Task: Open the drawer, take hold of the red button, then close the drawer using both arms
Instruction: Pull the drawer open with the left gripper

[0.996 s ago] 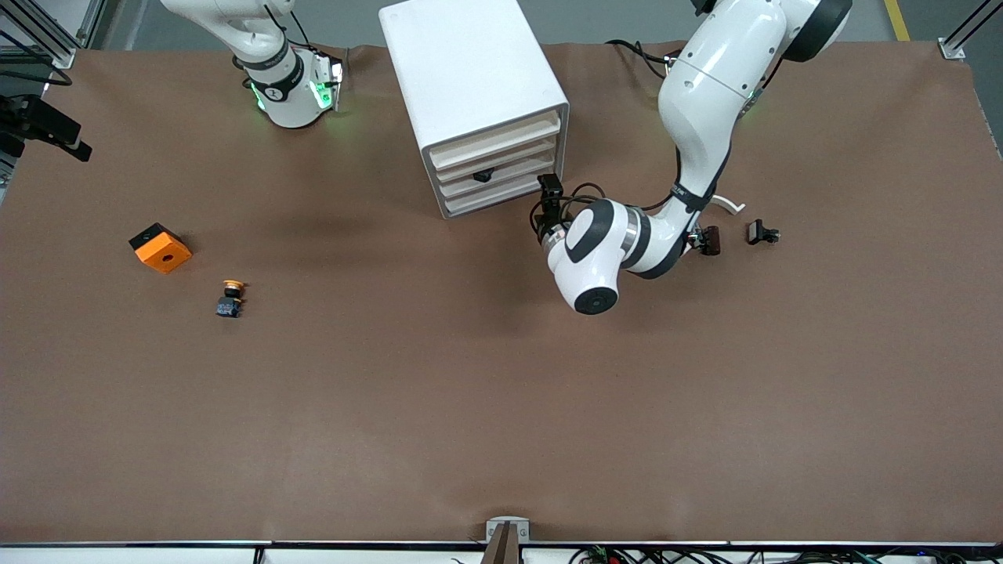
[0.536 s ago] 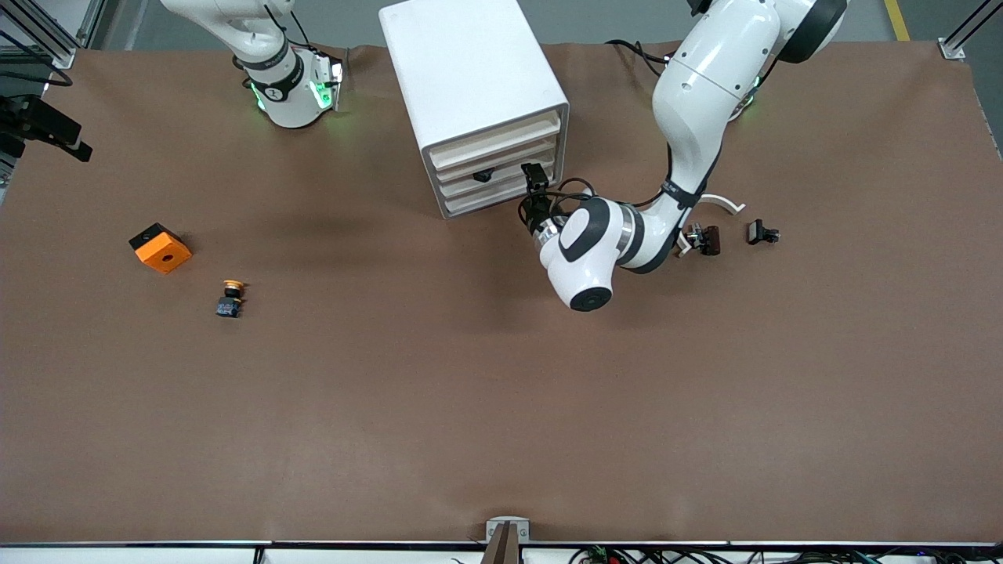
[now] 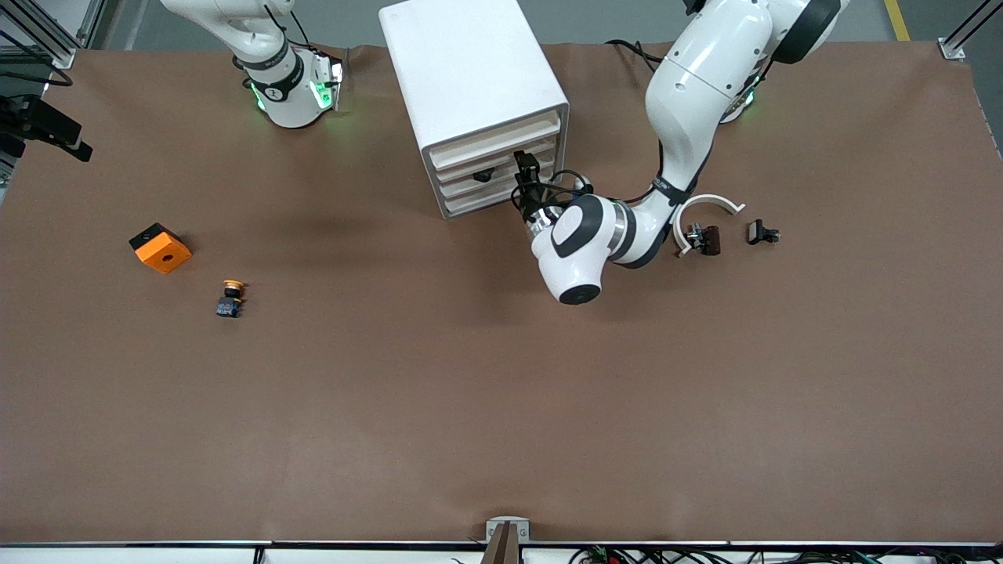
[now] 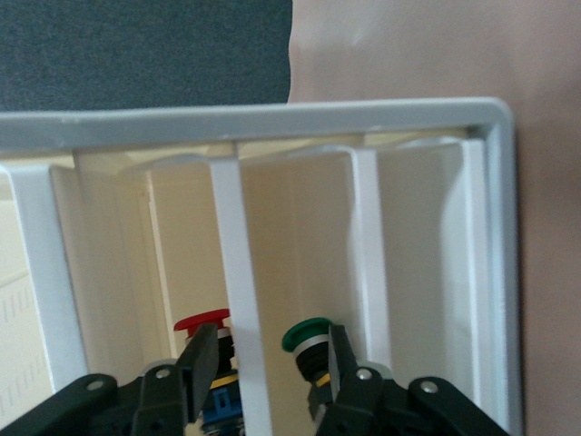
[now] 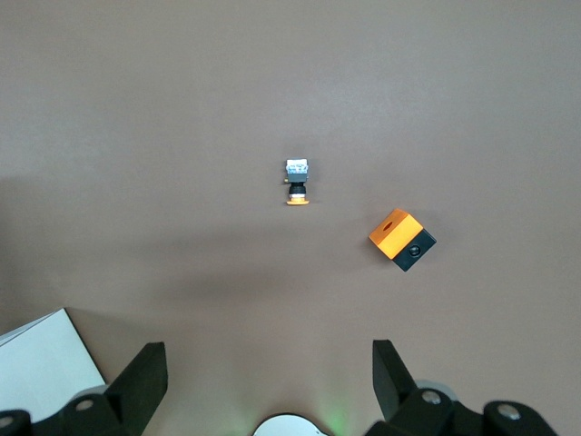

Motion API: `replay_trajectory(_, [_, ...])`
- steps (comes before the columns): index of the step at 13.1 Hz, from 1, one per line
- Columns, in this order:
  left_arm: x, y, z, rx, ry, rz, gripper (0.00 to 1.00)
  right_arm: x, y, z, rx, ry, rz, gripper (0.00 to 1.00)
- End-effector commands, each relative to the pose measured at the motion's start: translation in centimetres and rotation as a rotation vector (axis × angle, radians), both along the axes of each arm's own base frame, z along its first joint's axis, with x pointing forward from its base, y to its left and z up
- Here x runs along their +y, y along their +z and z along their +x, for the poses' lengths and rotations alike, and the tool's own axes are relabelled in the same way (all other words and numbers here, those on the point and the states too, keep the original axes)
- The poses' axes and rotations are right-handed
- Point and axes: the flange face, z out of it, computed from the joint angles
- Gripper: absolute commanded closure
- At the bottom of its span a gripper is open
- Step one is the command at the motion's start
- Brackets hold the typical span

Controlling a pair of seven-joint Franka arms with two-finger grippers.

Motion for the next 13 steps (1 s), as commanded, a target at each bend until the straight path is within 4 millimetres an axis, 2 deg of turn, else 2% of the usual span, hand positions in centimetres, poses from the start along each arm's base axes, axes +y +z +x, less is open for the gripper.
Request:
replay_trajectory(1, [-0.9, 0.1, -0.9, 0.049, -0.007, -0.003, 0.73, -0.3, 0.2, 0.5, 0.000, -0.018, 0.007, 0.00])
replay_trajectory(2, [-0.8, 0.0, -1.0, 0.054, -0.009, -0.002, 0.80, -0.5, 0.1, 0.5, 0.000, -0.021, 0.007, 0.00])
replay_trajectory(3, [-0.8, -0.4, -1.1, 0.061, -0.010, 0.003, 0.98, -0.5, 0.2, 0.5, -0.002, -0.020, 0.007, 0.00])
replay_trajectory(7, [0.8, -0.9, 0.5, 0.056, 0.020, 0.013, 1.00, -0.5, -0.3, 0.9, 0.010, -0.017, -0.002, 0.00])
replay_trajectory(8, [1.6, -1.4, 1.5, 0.059, 0.043, 0.014, 1.00, -0.5, -0.3, 0.9, 0.010, -0.017, -0.002, 0.00])
replay_trajectory(10, [2.6, -1.0, 4.2, 0.030, 0.075, -0.006, 1.00, -0.4, -0.3, 0.9, 0.016, -0.021, -0.005, 0.00])
replay_trajectory(11, [3.0, -1.0, 5.2, 0.022, 0.090, -0.013, 1.00, -0.5, -0.8, 1.1, 0.025, -0.024, -0.003, 0.00])
replay_trajectory(13, [4.5, -0.6, 7.1, 0.007, 0.125, -0.024, 1.00, -0.6, -4.0, 3.1, 0.088, -0.026, 0.003, 0.00])
